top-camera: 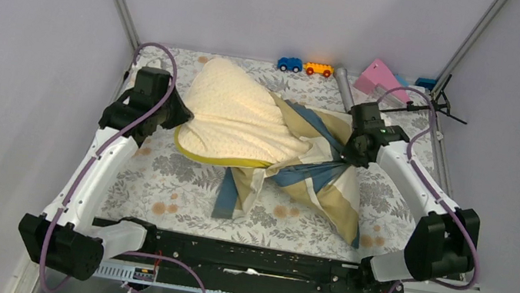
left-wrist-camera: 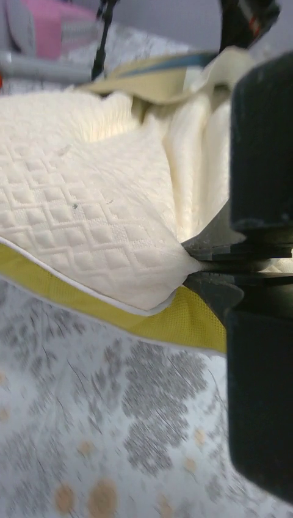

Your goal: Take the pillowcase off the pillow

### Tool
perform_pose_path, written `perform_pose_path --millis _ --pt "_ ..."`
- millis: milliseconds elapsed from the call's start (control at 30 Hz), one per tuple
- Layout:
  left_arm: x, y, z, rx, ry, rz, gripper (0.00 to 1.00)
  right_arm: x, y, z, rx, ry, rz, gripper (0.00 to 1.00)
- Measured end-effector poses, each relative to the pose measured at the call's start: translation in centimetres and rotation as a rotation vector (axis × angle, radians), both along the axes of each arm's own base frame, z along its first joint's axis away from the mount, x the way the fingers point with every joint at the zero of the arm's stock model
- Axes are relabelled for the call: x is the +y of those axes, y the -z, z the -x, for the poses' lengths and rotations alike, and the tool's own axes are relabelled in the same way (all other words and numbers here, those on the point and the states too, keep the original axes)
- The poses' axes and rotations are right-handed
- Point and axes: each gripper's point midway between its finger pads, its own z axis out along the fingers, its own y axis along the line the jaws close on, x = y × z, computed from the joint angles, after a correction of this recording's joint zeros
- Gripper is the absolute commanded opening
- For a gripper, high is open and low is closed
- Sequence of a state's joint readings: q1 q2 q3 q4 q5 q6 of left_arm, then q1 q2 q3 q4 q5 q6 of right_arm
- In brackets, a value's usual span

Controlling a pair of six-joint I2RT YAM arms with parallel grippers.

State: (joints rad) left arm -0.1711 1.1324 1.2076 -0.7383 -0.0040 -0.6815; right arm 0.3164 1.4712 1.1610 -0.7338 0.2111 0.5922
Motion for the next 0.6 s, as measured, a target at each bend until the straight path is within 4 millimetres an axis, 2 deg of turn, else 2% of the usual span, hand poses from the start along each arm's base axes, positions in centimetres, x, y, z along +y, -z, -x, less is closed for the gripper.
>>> perform_pose_path --millis 100,233,500,600 --pt "1.5 1.9 1.3 0.061 -0.07 -0.061 0.0 -1.2 -1.1 0.0 -0.032 0.067 -0.003 0.0" --pt "3.0 3.7 2.4 0.108 -0.142 -0.116 0.0 -1.6 -2.3 0.3 -0.072 0.105 -0.017 0.0" --pt "3.5 4.4 2.5 0.112 -0.168 -0.125 0.0 -2.2 -3.1 0.7 -0.099 0.149 -0.016 0.0" --pt "2.9 4.5 2.2 0.097 -0.122 -0.114 0.0 -1.4 -4.1 0.4 -0.13 0.078 -0.068 0.0"
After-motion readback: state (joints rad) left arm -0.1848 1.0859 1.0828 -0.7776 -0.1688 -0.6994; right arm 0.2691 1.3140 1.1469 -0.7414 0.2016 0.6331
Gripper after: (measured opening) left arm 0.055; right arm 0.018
